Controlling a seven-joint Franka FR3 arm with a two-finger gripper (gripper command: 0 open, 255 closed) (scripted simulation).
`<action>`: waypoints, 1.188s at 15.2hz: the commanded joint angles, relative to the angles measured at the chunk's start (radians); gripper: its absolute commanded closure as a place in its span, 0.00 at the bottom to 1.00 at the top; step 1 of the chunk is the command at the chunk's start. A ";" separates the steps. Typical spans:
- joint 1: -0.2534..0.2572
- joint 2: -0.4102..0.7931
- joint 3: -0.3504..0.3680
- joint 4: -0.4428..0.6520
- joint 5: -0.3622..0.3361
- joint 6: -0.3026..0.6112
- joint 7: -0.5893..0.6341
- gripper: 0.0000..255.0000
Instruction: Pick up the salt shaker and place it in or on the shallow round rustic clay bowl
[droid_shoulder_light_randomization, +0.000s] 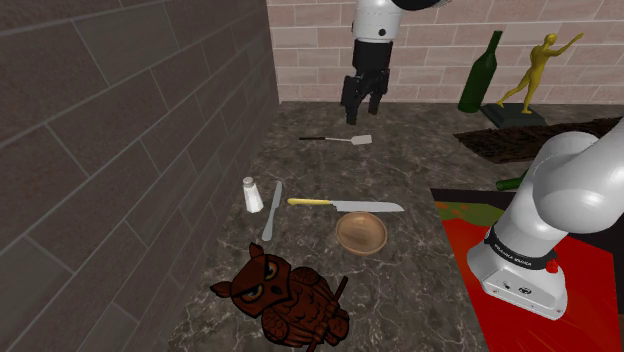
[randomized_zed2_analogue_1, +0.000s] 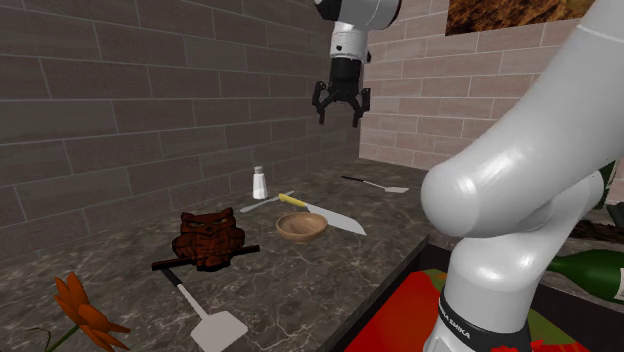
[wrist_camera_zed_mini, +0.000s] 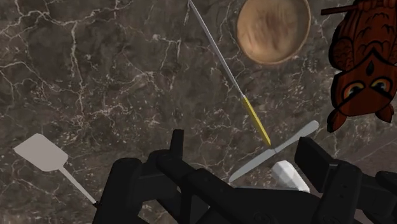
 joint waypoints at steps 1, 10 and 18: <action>0.008 0.075 0.024 0.038 0.000 0.043 0.016 0.00; 0.043 0.391 0.113 0.225 -0.052 0.185 0.100 0.00; 0.102 0.695 0.154 0.480 -0.156 0.234 0.188 0.00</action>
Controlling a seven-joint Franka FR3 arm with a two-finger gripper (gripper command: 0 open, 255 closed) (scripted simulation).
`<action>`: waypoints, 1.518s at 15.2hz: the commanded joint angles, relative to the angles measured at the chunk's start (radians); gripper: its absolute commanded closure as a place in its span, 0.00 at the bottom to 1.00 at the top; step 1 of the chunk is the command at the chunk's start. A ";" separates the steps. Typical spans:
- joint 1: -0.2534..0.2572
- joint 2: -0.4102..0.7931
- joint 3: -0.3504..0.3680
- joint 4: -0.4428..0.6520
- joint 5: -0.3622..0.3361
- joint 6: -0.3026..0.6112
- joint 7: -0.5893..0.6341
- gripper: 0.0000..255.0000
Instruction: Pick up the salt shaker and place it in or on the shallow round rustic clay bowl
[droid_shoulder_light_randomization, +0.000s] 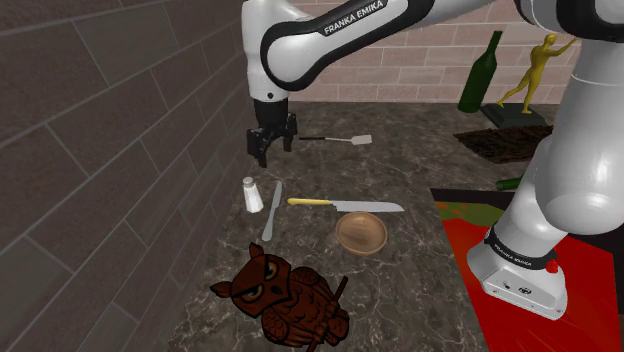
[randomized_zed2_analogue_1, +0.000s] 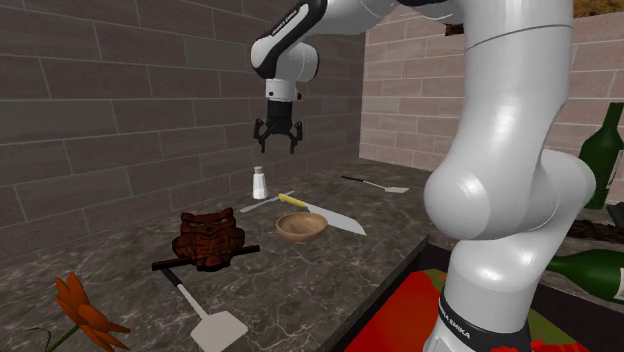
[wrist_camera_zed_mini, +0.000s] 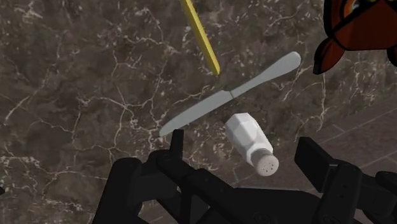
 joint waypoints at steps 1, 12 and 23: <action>0.020 0.080 0.005 0.078 -0.029 0.001 0.021 0.00; 0.083 0.302 -0.001 0.249 -0.102 0.047 0.064 0.00; 0.085 0.311 -0.002 0.241 -0.104 0.064 0.066 1.00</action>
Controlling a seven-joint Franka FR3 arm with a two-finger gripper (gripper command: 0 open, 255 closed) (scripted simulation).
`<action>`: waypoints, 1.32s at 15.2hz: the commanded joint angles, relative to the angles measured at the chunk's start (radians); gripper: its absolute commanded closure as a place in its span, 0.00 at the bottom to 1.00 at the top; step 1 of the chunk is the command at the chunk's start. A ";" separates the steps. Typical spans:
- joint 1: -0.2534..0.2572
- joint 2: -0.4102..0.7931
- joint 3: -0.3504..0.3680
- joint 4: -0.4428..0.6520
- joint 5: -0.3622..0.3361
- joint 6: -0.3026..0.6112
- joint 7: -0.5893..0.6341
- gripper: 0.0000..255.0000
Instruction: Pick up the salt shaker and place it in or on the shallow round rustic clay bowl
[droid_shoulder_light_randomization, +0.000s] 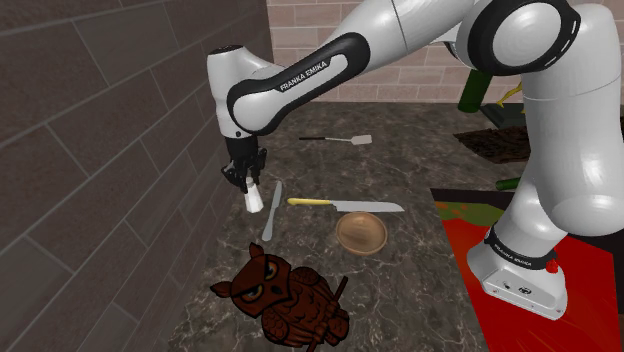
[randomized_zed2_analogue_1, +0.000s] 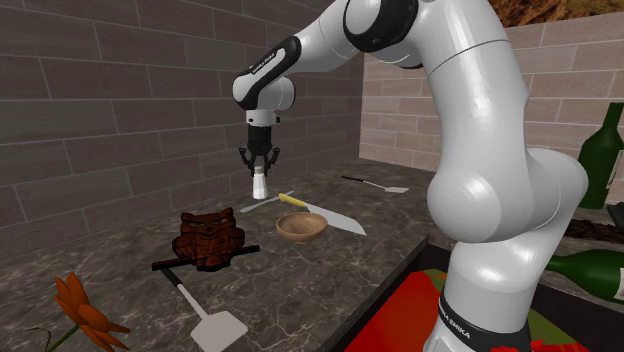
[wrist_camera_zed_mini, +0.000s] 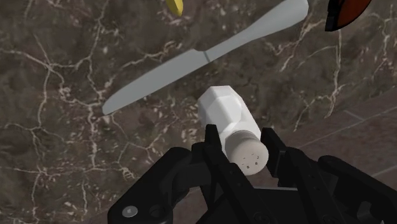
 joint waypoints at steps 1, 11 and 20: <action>0.000 0.000 0.000 0.000 0.000 0.000 0.000 1.00; -0.001 -0.014 0.002 0.019 0.004 -0.033 -0.001 1.00; -0.001 -0.047 0.008 0.093 0.013 -0.138 -0.002 1.00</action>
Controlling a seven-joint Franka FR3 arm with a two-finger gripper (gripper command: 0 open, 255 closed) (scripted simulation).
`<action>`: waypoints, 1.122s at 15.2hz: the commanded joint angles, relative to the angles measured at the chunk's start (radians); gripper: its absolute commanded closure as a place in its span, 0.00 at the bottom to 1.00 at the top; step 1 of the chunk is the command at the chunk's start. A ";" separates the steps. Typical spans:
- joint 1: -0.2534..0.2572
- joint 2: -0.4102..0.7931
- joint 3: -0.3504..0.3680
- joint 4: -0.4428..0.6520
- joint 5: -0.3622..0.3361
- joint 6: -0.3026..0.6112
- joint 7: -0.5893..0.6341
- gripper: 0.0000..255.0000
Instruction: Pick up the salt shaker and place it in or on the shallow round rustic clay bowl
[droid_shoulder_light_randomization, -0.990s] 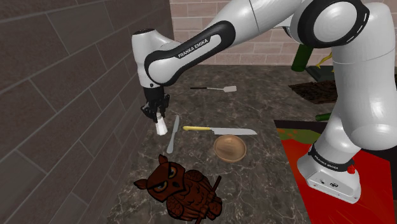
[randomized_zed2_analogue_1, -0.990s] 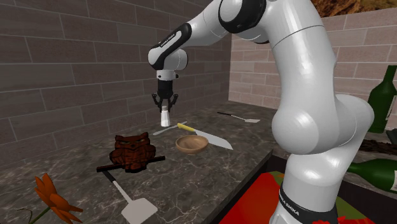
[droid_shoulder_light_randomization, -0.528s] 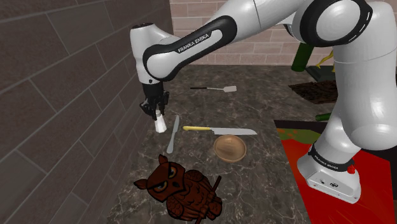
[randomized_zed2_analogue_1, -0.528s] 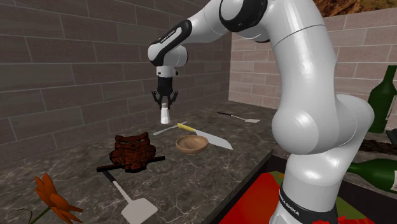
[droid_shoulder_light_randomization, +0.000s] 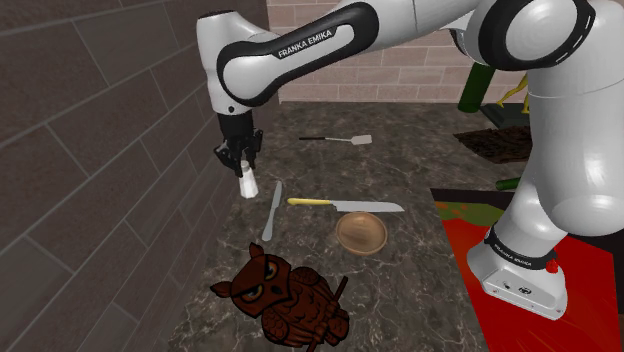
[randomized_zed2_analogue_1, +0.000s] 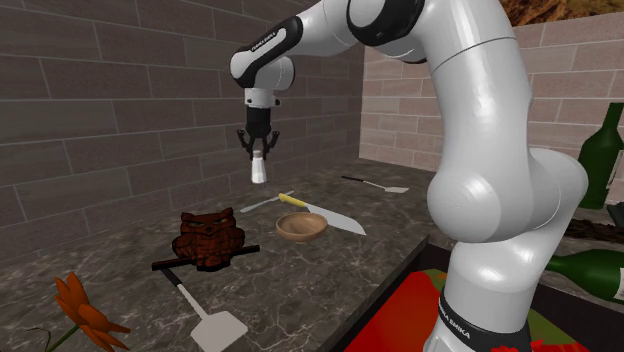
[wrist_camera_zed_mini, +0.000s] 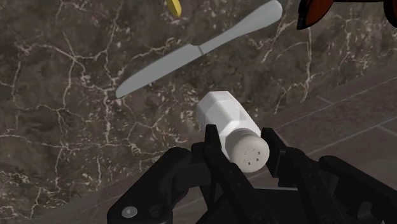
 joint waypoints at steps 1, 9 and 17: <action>-0.001 -0.010 0.001 0.012 0.002 -0.022 0.000 1.00; 0.003 -0.023 0.004 0.101 0.006 -0.123 0.001 1.00; -0.032 -0.258 0.023 -0.184 0.067 -0.065 -0.011 1.00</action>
